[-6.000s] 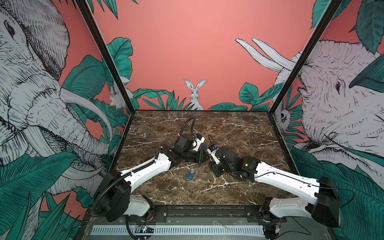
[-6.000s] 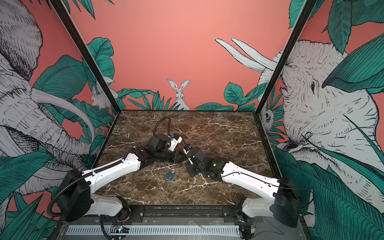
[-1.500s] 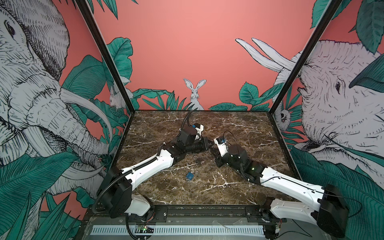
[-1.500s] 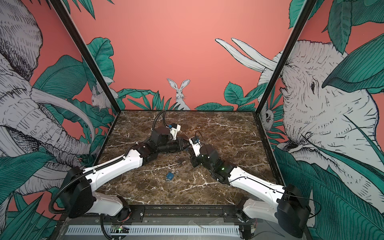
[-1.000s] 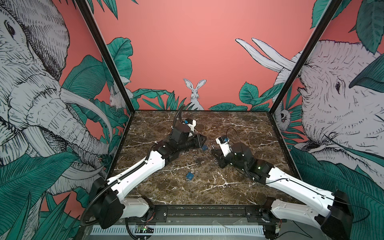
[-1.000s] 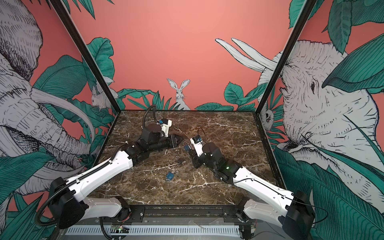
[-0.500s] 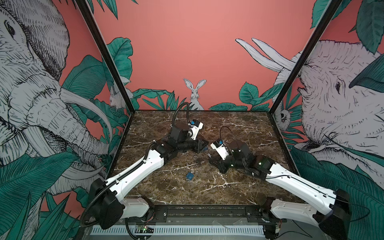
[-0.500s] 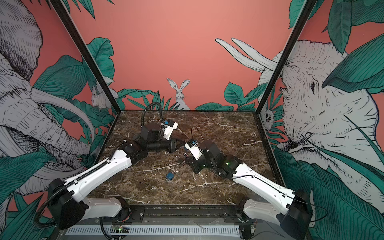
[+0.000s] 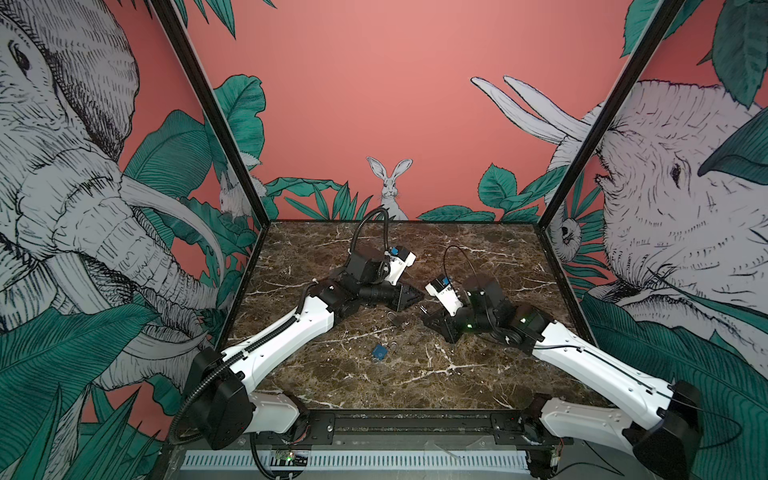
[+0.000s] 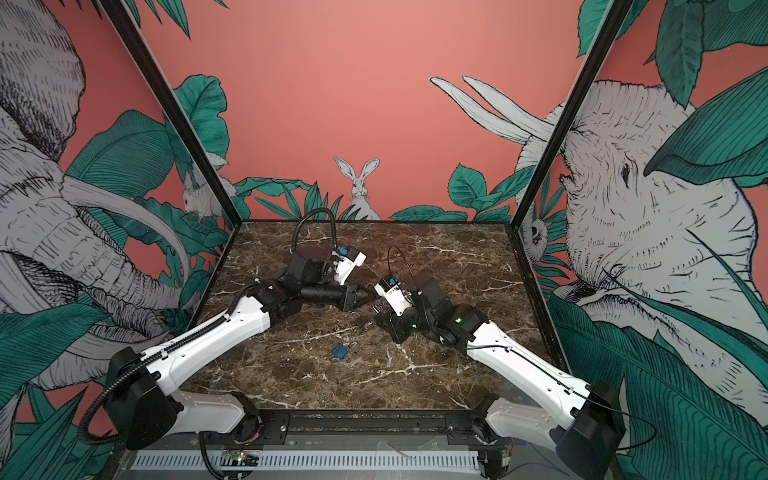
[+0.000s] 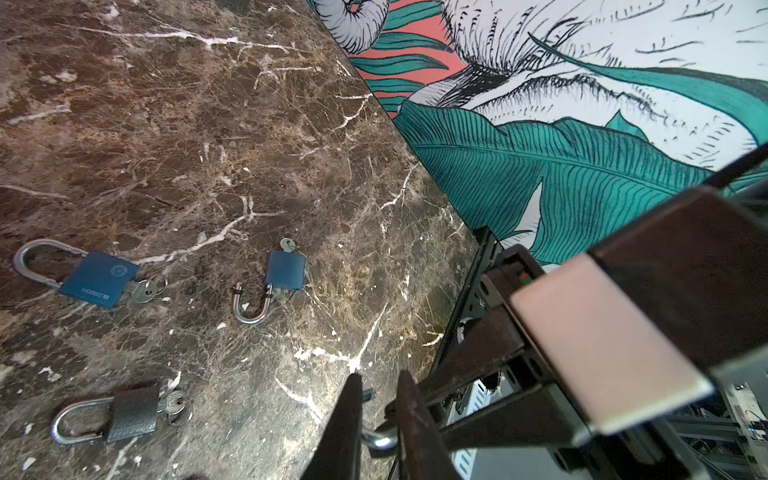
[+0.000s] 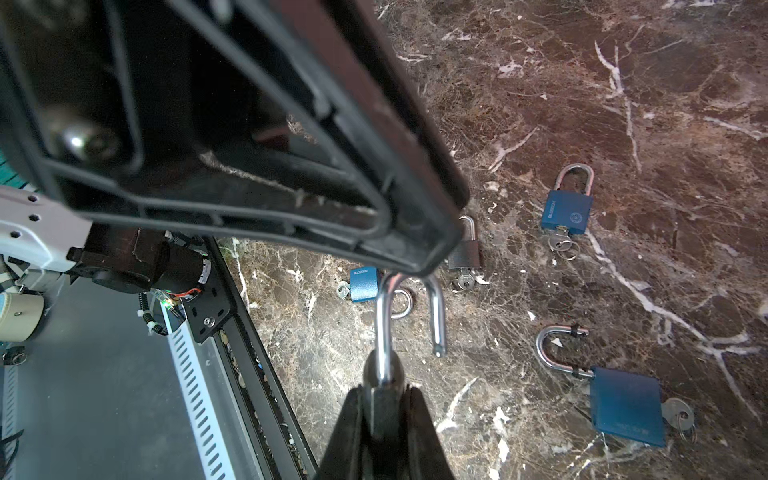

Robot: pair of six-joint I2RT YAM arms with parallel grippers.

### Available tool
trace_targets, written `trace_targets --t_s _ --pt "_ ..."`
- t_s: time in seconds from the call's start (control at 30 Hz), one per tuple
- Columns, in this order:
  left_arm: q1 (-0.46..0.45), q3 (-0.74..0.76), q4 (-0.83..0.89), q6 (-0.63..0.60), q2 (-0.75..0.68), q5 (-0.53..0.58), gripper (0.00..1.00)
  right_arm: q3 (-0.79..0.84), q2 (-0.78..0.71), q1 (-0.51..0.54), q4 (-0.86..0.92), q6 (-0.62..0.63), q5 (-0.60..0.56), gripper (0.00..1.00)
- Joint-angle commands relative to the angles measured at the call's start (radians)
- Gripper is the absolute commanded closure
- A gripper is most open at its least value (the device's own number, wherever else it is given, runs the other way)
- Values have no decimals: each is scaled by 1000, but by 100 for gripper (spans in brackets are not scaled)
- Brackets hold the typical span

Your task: Lock with the key

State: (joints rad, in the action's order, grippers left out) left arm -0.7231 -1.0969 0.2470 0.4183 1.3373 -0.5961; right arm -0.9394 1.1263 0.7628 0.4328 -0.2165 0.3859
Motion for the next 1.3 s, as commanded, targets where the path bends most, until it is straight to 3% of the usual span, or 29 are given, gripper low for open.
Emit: trace_targets --t_s 0.0,0.4,0.57,0.83,1.27 --pt "-2 17 28 -23 3 -51 81 -40 -7 -16 -16 15 40 100" --pt "15 32 24 -12 -4 -85 81 -46 -19 -53 9 22 63 100" --pt "93 90 -83 62 -49 -152 72 -39 -25 -68 8 18 90 100" --pt "96 107 -143 71 -41 -235 63 -43 -9 -79 0 8 192 100" --pt "107 131 -134 66 -58 -310 67 -50 35 -120 -14 -7 337 100"
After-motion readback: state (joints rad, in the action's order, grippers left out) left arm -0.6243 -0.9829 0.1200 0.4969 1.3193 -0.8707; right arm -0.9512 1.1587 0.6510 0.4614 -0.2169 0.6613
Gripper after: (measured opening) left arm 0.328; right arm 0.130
